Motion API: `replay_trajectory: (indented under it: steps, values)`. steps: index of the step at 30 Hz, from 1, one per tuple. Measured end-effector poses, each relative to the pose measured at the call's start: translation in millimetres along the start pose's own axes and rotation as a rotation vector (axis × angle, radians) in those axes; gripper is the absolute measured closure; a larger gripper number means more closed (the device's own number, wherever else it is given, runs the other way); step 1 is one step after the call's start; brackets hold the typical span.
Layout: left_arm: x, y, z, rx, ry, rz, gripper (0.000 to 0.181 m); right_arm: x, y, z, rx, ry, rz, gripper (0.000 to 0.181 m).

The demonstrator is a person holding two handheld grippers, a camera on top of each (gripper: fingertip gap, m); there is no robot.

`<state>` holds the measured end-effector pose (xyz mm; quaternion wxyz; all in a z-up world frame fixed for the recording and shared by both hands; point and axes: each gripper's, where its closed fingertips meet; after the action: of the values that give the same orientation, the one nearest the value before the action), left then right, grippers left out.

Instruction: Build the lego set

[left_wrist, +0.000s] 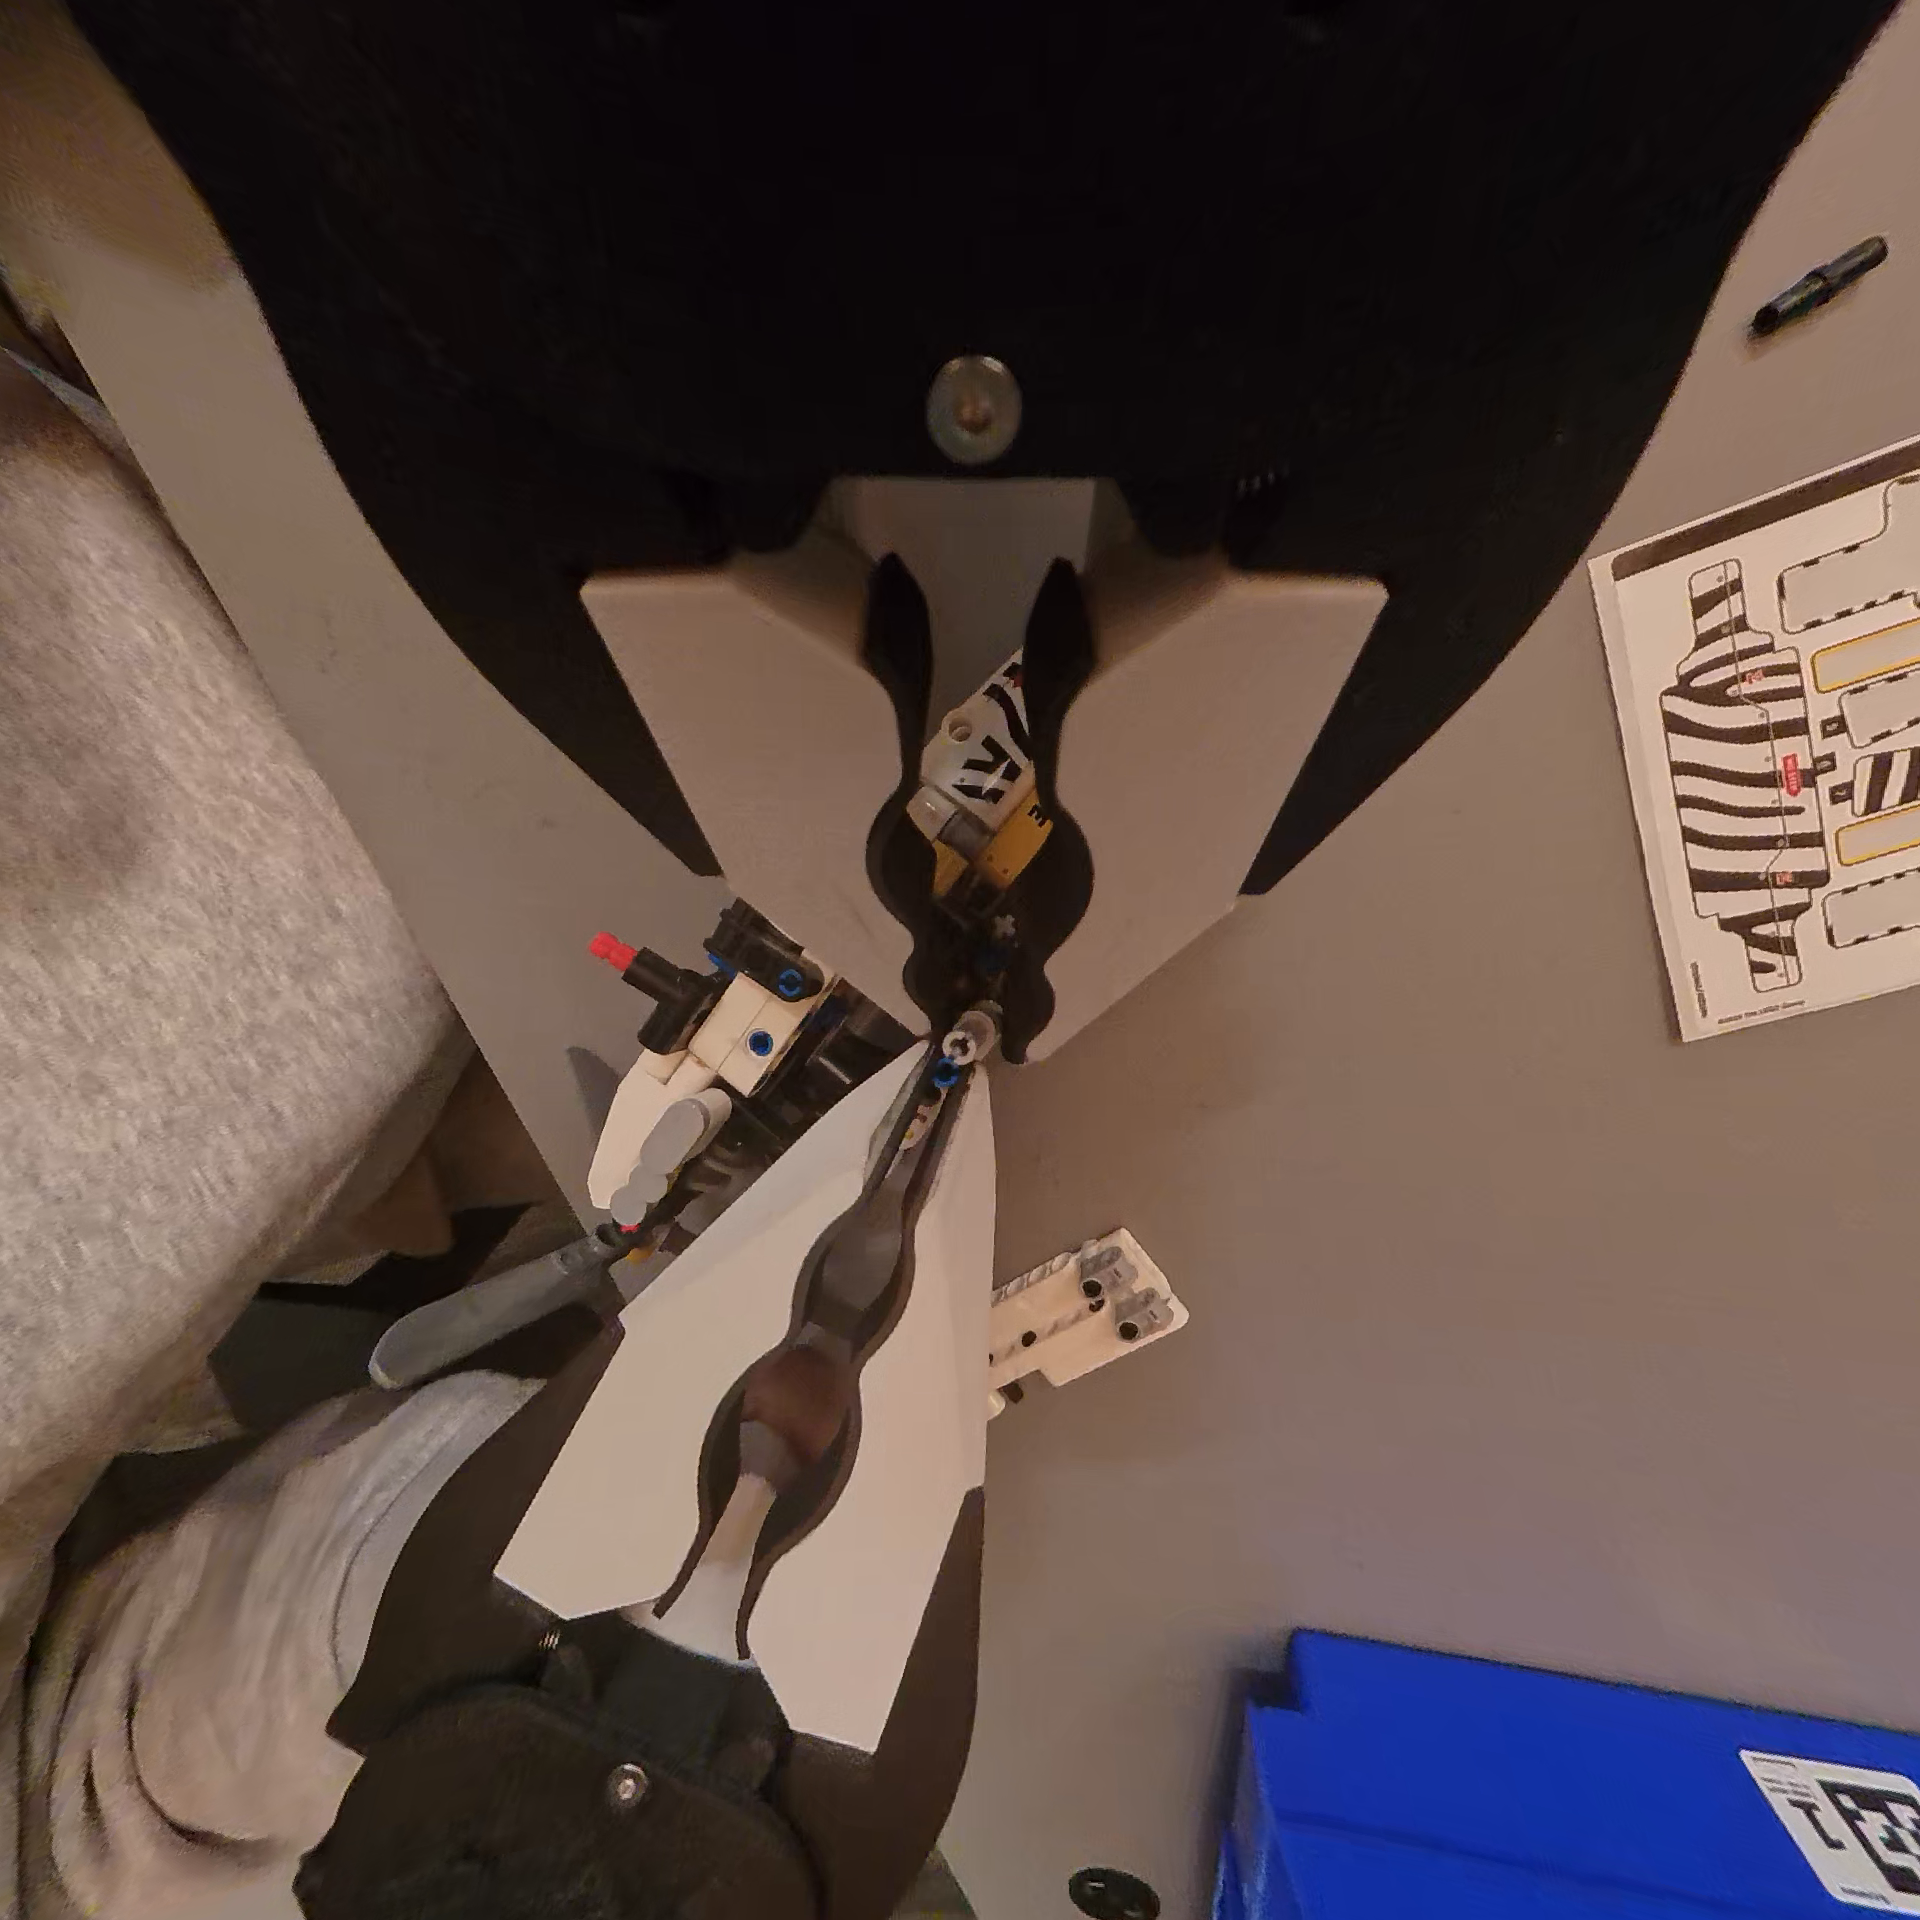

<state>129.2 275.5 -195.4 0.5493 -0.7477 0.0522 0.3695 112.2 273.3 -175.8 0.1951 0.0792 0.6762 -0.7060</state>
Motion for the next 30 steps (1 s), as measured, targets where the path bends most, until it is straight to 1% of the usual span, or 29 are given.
replay_trajectory:
  steps: [4, 7, 10, 13, 14, 16, 17, 19, 21, 23, 26, 30]
  values:
    - [-1.6, 0.2, 0.6, -0.022, 0.016, -0.014, 0.174, 1.5, -2.7, 0.1, -0.035, 0.031, -0.049, 0.180]
    - [-1.6, 0.1, 0.6, -0.009, 0.001, -0.001, 0.174, 1.4, -3.6, 0.1, -0.066, 0.051, -0.077, 0.180]
    - [-1.7, -1.0, 1.1, -0.031, 0.016, -0.024, 0.174, 0.9, -5.0, -0.5, -0.073, 0.061, -0.103, 0.180]
    - [-0.7, 0.2, 1.1, -0.043, 0.023, -0.023, 0.174, 1.7, -5.5, -0.7, -0.145, 0.106, -0.105, 0.180]
    - [-0.4, 0.1, 0.7, -0.042, 0.024, -0.024, 0.174, 1.2, -8.4, 0.2, -0.169, 0.119, -0.120, 0.180]
    - [3.8, -2.2, -4.7, -0.041, 0.049, -0.028, 0.174, -6.0, -31.8, 5.6, -0.172, 0.116, -0.232, 0.179]
    - [5.2, -2.8, -5.9, -0.030, 0.048, -0.020, 0.173, -8.9, -42.0, 3.2, -0.164, 0.128, -0.249, 0.180]
    - [3.1, -1.4, -4.3, -0.017, 0.025, 0.016, 0.173, -18.8, -55.3, -9.9, -0.161, 0.192, -0.269, 0.179]
    - [0.6, 0.3, -2.4, -0.014, 0.011, 0.022, 0.174, -31.3, -59.9, -21.0, -0.097, 0.195, -0.302, 0.179]
    - [0.8, -0.4, -2.6, -0.034, 0.032, 0.000, 0.174, -32.1, -47.2, -37.0, 0.003, 0.175, -0.236, 0.179]
    - [1.0, -0.7, -2.7, -0.041, 0.039, -0.003, 0.173, -24.7, -18.0, -59.4, 0.174, 0.153, -0.079, 0.178]
    - [0.9, -1.4, -3.3, -0.051, 0.040, -0.006, 0.172, -10.6, 6.7, -67.3, 0.379, 0.073, 0.064, 0.178]
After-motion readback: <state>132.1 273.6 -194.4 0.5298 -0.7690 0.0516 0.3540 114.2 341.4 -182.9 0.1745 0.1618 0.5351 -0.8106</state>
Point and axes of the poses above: each gripper's, where its closed fingertips meet, x out along the fingers, y out of its underside, z = x × y across the jaws, and after that the axes turned 4 degrees about x, right-handed
